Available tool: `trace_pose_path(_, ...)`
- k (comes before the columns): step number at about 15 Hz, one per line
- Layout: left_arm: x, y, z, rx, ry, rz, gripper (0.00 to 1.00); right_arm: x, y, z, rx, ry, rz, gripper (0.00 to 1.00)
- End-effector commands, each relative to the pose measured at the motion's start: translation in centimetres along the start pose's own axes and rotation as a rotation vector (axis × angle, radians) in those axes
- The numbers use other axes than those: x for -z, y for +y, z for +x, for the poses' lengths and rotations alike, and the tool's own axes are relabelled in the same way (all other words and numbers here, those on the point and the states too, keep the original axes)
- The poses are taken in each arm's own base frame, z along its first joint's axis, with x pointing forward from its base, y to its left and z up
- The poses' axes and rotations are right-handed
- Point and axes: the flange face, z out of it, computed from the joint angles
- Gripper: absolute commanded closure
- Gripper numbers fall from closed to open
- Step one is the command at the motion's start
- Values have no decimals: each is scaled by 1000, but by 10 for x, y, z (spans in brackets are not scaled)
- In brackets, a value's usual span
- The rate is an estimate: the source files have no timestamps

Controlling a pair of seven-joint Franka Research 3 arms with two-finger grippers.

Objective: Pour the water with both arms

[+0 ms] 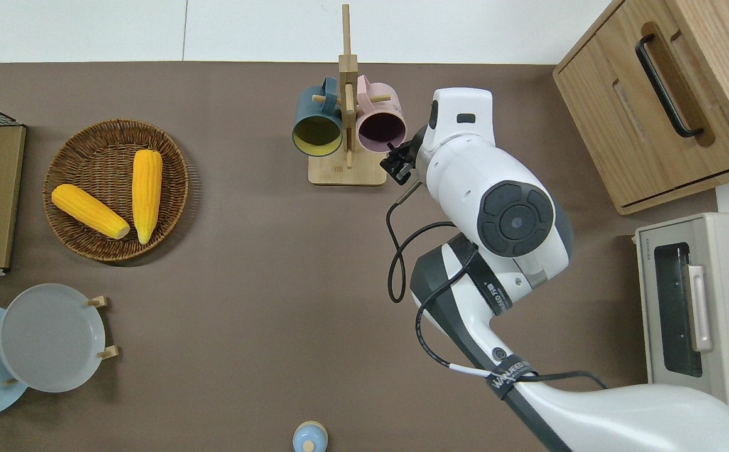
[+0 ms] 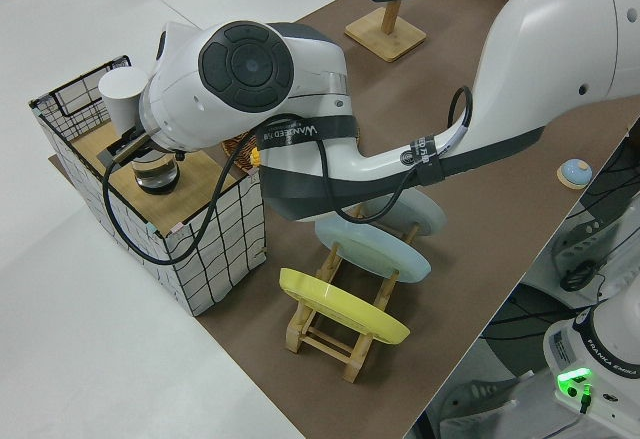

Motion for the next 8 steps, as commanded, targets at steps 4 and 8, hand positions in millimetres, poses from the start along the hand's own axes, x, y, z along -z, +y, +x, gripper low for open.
trace_pose_path(4,-1,-3,5,-5,30,6,5,0,-7,7,124,-4,-64,199)
trace_pose_path(8,-1,-2,5,-3,30,5,11,2,-7,10,197,-5,-110,205)
